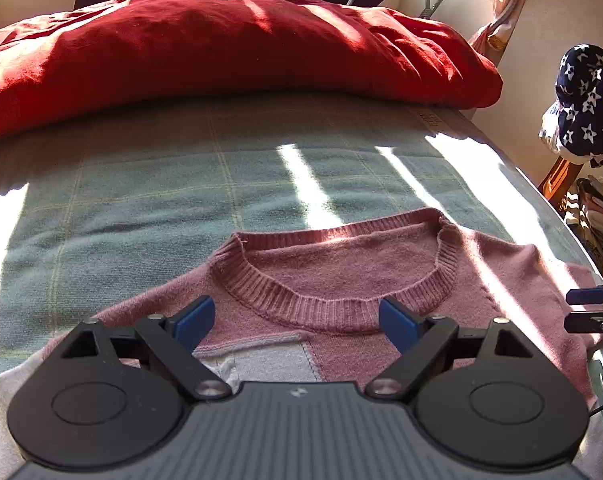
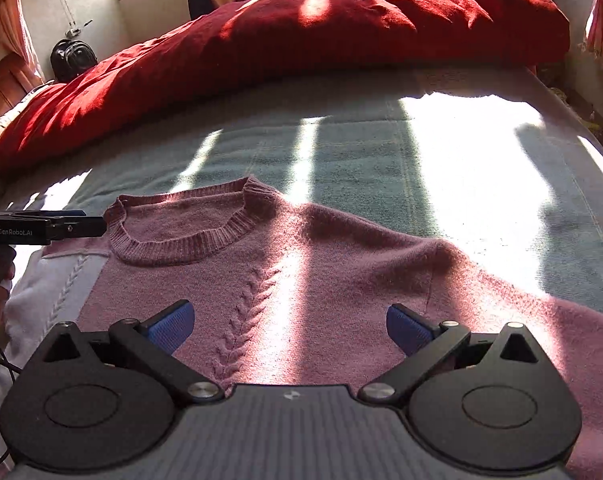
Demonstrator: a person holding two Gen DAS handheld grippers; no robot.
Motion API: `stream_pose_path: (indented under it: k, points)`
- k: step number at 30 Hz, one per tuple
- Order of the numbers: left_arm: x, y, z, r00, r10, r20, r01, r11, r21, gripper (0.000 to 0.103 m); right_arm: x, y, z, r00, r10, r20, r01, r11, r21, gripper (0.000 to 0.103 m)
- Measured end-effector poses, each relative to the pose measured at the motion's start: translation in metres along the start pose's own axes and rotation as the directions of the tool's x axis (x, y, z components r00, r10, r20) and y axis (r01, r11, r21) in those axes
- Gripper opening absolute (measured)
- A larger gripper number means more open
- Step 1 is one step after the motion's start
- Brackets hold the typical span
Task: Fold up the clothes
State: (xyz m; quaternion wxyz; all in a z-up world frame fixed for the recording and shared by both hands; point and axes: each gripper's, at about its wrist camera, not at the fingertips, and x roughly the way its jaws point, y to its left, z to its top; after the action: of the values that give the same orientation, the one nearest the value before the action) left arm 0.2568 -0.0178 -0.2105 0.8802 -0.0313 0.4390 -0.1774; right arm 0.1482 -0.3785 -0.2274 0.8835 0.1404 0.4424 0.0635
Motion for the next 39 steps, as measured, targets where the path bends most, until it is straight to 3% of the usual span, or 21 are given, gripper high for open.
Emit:
stream_pose_path:
  k: [4, 7, 13, 16, 20, 25, 28, 31, 36, 39]
  points:
    - [0.0, -0.01, -0.024, 0.998, 0.011, -0.068, -0.011, 1.0, -0.002, 0.088, -0.032, -0.059, -0.028, 1.0, -0.001, 0.014, -0.002, 0.984, 0.178, 0.103]
    - [-0.004, -0.02, -0.035, 0.995, 0.024, -0.092, -0.02, 0.999, 0.039, 0.088, -0.051, -0.103, -0.038, 0.999, -0.014, 0.051, 0.002, 0.973, 0.231, 0.103]
    - [-0.012, -0.035, -0.038, 0.993, 0.032, -0.113, -0.02, 0.995, 0.099, 0.088, -0.077, -0.158, -0.028, 0.977, -0.209, 0.036, 0.189, 0.938, 0.291, 0.103]
    - [-0.016, -0.041, -0.036, 0.994, 0.03, -0.106, -0.019, 0.994, 0.106, 0.088, -0.083, -0.137, -0.021, 0.994, -0.094, 0.061, 0.071, 0.95, 0.305, 0.103]
    - [-0.017, -0.047, -0.036, 0.994, 0.038, -0.106, -0.027, 0.994, 0.103, 0.088, -0.075, -0.091, -0.02, 0.997, 0.062, 0.05, -0.073, 0.962, 0.264, 0.103]
    - [-0.022, -0.051, -0.037, 0.994, 0.036, -0.101, -0.026, 0.994, 0.104, 0.088, -0.056, -0.026, -0.025, 0.972, 0.236, -0.006, -0.231, 0.955, 0.186, 0.103]
    - [-0.022, -0.051, -0.04, 0.994, 0.035, -0.102, -0.025, 0.995, 0.092, 0.088, -0.042, -0.021, -0.036, 0.954, 0.298, -0.035, -0.278, 0.922, 0.27, 0.103]
    - [-0.023, -0.05, -0.042, 0.994, 0.035, -0.103, -0.027, 0.997, 0.079, 0.088, -0.031, -0.033, -0.039, 0.961, 0.275, 0.001, -0.26, 0.907, 0.332, 0.103]
    - [-0.027, -0.049, -0.044, 0.994, 0.042, -0.1, -0.033, 0.996, 0.085, 0.088, -0.032, -0.065, -0.007, 0.985, 0.138, 0.1, -0.162, 0.937, 0.309, 0.103]
    - [-0.031, -0.047, -0.044, 0.994, 0.048, -0.095, -0.04, 0.996, 0.083, 0.088, -0.043, -0.09, 0.012, 0.99, 0.073, 0.117, -0.109, 0.936, 0.336, 0.103]
